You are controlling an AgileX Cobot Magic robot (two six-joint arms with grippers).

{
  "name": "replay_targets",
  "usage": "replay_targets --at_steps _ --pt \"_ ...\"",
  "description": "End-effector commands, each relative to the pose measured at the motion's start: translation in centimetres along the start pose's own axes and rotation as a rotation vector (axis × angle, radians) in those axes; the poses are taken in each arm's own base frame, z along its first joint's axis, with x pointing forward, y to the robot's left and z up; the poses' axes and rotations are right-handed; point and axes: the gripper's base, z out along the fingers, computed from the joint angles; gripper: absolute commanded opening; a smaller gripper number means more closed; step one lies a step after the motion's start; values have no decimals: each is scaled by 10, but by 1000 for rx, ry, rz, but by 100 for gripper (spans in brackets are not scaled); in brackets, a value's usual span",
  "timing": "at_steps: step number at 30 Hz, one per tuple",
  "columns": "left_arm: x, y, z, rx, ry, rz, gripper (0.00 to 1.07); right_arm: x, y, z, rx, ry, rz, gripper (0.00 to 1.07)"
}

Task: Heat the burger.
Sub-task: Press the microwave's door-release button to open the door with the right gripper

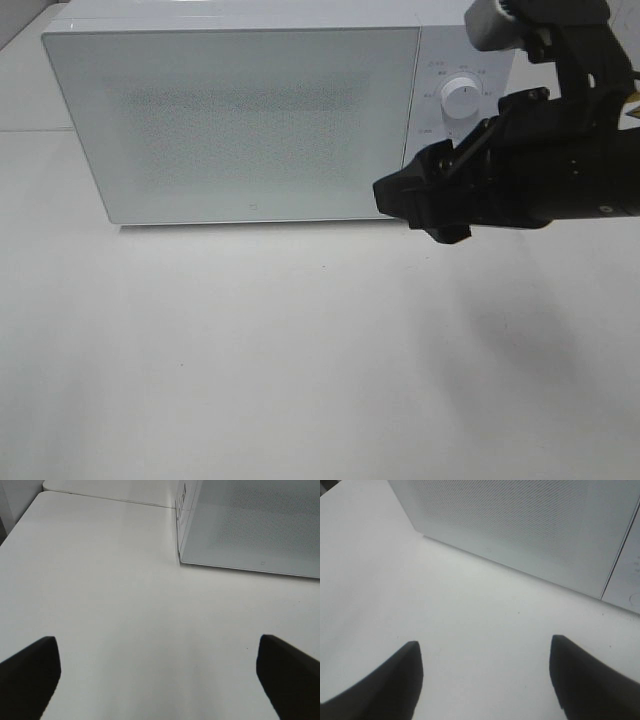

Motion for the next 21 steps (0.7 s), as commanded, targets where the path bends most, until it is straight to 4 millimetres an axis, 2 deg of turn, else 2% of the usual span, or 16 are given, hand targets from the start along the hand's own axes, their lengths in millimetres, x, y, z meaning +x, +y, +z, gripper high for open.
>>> replay_targets --at_steps 1,2,4,5,6,8,9,12,14,15,17,18,20,21 --pt "0 -1 -1 6 -9 -8 101 6 2 -22 -21 88 -17 70" --pt "0 -1 -1 6 -9 -8 101 6 2 -22 -21 88 -17 70" --pt "0 -1 -1 6 -9 -8 101 10 3 -38 -17 139 -35 70" --pt "0 -1 -1 6 -9 -8 101 10 3 -38 -17 139 -35 70" --pt "0 -1 -1 6 -9 -8 101 13 2 -49 -6 163 -39 70" --pt "0 -1 -1 6 -9 -8 101 14 2 -54 -1 168 -38 70" --pt "0 -1 -1 6 -9 -8 101 15 2 -66 8 168 -43 70" --pt "0 -1 -1 6 -9 -8 101 16 2 -72 11 167 -42 70" --pt "0 -1 -1 6 -9 -8 101 20 2 -93 14 164 -51 70" --pt "0 -1 -1 6 -9 -8 101 20 2 -93 14 164 -51 70" --pt "0 -1 -1 6 -9 -8 101 23 3 -110 12 144 -55 70" --pt "0 -1 -1 6 -9 -8 101 23 3 -110 12 144 -55 70" --pt "0 -1 -1 6 -9 -8 101 26 4 -128 11 93 -56 70" --pt "0 -1 -1 6 -9 -8 101 26 4 -128 11 93 -56 70"
